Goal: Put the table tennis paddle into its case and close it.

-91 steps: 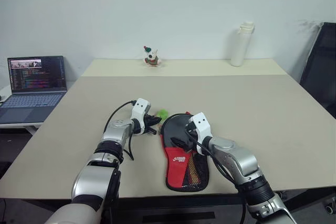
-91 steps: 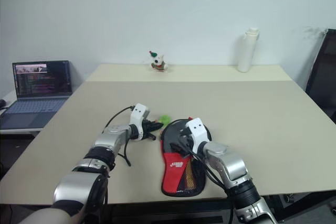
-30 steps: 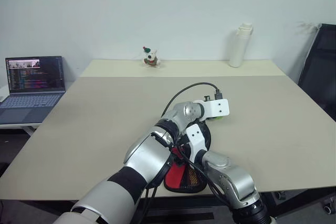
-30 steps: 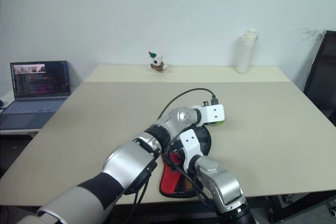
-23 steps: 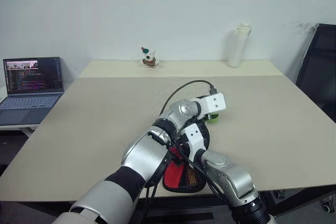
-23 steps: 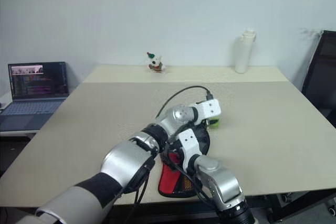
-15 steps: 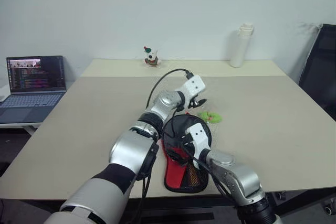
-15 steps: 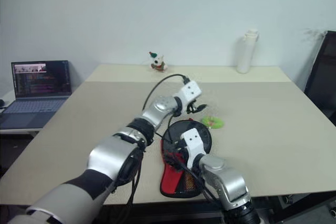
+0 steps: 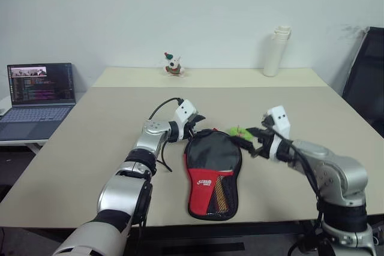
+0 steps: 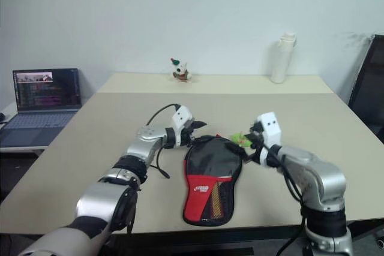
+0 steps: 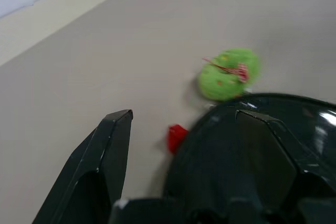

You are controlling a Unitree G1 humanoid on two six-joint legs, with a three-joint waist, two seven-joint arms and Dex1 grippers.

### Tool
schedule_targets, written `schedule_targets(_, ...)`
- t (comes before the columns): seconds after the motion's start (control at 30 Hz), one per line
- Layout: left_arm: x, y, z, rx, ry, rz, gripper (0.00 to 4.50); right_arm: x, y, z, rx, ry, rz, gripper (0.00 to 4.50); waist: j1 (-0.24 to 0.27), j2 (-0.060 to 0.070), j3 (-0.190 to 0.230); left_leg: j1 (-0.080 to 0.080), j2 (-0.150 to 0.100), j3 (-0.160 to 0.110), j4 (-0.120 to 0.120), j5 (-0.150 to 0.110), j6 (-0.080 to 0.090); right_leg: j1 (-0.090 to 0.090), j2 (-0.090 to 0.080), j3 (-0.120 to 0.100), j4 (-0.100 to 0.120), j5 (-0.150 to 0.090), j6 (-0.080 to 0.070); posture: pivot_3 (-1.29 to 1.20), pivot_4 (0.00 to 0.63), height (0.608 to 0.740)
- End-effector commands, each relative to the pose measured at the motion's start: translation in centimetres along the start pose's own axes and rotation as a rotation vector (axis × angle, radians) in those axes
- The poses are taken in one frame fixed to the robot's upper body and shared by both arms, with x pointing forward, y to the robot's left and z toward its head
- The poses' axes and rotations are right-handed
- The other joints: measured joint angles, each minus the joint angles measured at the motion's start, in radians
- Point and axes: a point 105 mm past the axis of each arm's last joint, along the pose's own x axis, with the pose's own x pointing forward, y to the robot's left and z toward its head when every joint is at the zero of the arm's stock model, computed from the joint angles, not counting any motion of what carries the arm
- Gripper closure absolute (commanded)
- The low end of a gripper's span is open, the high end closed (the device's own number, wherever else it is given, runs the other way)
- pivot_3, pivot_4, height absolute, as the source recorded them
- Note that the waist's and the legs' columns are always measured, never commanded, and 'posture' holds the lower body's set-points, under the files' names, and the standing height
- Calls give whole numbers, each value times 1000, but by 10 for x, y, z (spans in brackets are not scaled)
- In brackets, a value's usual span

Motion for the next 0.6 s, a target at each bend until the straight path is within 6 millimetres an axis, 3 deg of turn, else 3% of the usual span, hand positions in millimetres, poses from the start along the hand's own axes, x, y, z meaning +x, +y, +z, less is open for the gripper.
schedule_targets(0.03,5,-15,3,59,7,-78,1104,18,-29,14,-30,-53,-104,0,0,0,0,0,0,1,0,0,0,0,0,1,0,0,0,0,150,740)
schedule_targets(0.27,12,-37,-5,64,29,-149,1104,66,-68,1,-6,-35,-238,0,-3,0,0,0,0,2,0,0,0,-1,1,2,0,1,-1,0,150,740)
schedule_targets(0.4,12,-44,-9,60,42,-170,1104,83,-74,-24,33,29,-265,0,-3,0,0,0,1,3,-1,0,0,-1,0,3,0,1,-1,0,150,740)
schedule_targets(0.6,10,-48,-12,70,61,-184,1104,90,-71,-45,36,85,-245,0,-3,0,0,0,1,3,0,0,0,-1,0,3,1,1,-1,0,150,740)
